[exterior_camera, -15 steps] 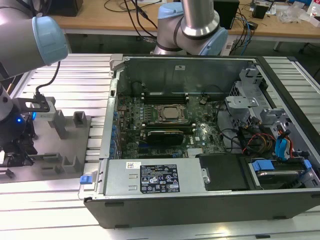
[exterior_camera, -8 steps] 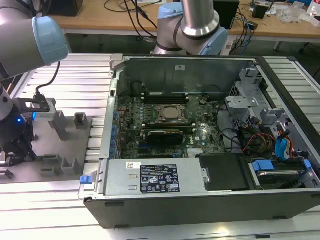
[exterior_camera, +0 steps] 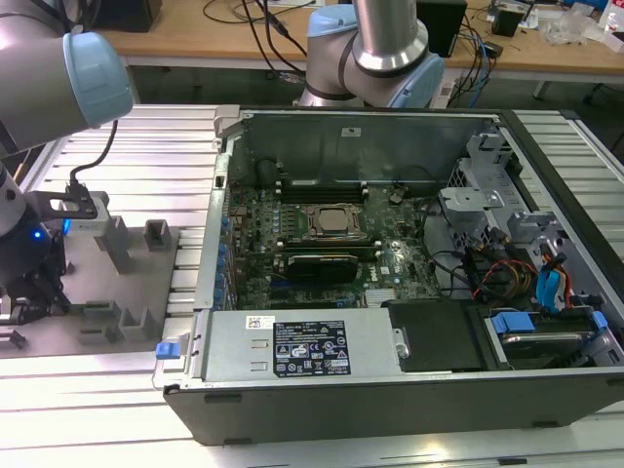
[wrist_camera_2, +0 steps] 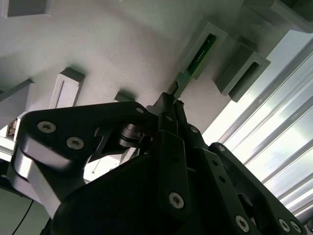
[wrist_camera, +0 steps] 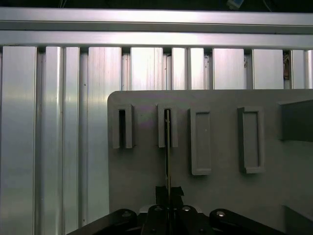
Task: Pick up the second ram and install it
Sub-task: 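Pick up the second ram and move it above second insertion slot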
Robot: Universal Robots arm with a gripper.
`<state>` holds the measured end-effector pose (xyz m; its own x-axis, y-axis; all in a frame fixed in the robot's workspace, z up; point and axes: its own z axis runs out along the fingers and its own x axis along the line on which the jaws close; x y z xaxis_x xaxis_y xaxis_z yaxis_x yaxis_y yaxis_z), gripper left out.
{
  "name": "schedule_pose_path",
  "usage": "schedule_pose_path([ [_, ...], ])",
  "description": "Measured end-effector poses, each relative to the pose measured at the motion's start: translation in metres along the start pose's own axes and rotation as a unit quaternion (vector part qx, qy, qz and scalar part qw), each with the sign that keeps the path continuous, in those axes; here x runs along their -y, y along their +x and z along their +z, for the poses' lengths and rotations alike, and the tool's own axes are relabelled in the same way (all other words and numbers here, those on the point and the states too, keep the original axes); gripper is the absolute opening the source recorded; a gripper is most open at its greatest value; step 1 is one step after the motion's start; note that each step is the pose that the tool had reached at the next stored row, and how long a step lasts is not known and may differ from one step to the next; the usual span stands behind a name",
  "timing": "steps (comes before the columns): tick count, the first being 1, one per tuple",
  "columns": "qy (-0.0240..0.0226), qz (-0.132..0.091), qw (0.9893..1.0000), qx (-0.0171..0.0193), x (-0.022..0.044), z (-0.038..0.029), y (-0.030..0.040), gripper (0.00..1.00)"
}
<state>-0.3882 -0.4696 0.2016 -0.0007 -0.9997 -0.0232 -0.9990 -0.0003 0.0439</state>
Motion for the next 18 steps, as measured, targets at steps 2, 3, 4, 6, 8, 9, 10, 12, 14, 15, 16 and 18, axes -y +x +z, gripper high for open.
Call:
schedule_pose_path([
  [2, 0.0, 0.0, 1.0, 0.0, 0.0, 0.0001, 0.0, 0.13],
  [3, 0.0, 0.0, 1.0, 0.0, 0.0, 0.0001, 0.0, 0.13],
  [4, 0.0, 0.0, 1.0, 0.0, 0.0, 0.0002, 0.0, 0.13],
  [6, 0.0, 0.0, 1.0, 0.0, 0.0, 0.0002, 0.0, 0.13],
  [8, 0.0002, 0.0, 1.0, 0.0001, 0.0, -0.0018, -0.0002, 0.13],
  [9, 0.0, 0.0, 1.0, 0.0, -0.0002, -0.005, -0.0003, 0.13],
  [10, 0.0, 0.0, 1.0, 0.0, -0.0003, -0.0073, -0.0004, 0.13],
  [12, 0.0, 0.0, 1.0, 0.0, -0.0004, -0.0101, -0.0006, 0.13],
  [14, 0.0, 0.0, 1.0, 0.0, -0.0006, -0.0139, -0.001, 0.13],
  [15, 0.0, 0.0, 1.0, 0.0, -0.0007, -0.0158, -0.0011, 0.13],
  [16, 0.0, 0.0, 1.0, 0.0, -0.0007, -0.0169, -0.0012, 0.13],
  [18, 0.0, 0.0, 1.0, 0.0, -0.0009, -0.0197, -0.0014, 0.13],
])
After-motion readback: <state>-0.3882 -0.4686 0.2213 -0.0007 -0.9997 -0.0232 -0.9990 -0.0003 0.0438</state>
